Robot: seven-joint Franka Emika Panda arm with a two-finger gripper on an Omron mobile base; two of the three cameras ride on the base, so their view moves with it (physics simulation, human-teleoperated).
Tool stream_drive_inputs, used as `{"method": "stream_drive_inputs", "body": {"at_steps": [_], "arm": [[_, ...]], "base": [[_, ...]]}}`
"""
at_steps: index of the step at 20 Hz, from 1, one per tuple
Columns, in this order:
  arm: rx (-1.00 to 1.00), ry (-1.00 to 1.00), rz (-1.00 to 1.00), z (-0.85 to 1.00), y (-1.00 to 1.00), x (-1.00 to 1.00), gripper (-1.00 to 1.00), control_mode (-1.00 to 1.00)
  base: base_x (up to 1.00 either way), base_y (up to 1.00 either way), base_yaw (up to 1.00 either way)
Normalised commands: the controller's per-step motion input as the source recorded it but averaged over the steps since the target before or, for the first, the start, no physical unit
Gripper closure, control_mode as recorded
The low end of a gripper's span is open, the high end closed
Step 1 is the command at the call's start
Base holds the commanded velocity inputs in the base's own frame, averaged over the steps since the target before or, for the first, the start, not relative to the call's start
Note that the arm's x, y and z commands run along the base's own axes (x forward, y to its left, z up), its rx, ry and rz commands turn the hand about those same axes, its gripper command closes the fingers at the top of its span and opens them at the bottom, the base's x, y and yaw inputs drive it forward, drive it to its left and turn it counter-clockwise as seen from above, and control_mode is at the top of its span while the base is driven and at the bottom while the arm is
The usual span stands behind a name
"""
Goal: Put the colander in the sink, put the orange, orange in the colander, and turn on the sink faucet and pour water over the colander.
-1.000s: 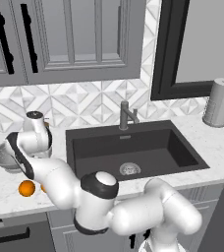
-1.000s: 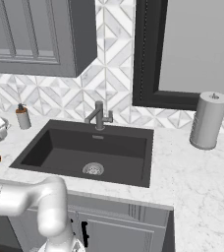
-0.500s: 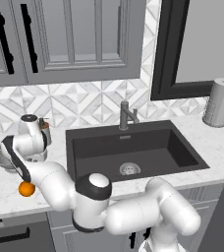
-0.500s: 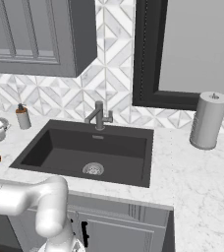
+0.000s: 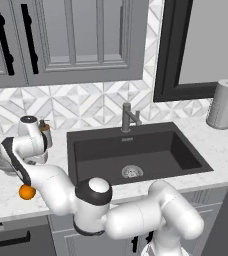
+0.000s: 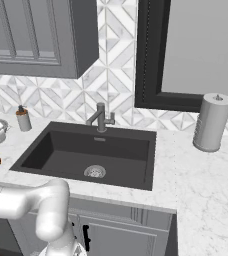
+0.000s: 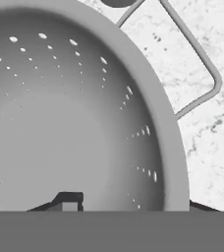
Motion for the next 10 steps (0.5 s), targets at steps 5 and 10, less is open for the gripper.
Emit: {"method": "stream_drive_inputs", "body": {"at_steps": [5,10], "arm": [[0.00,-0.01,-0.01,0.00,0.00,0.00,1.00,-1.00],[0.00,-0.06,-0.06,0.22,-0.06,-0.09,1.00,-1.00]], "base": [[0.00,0.00,0.00],[0.00,0.00,0.00]]}}
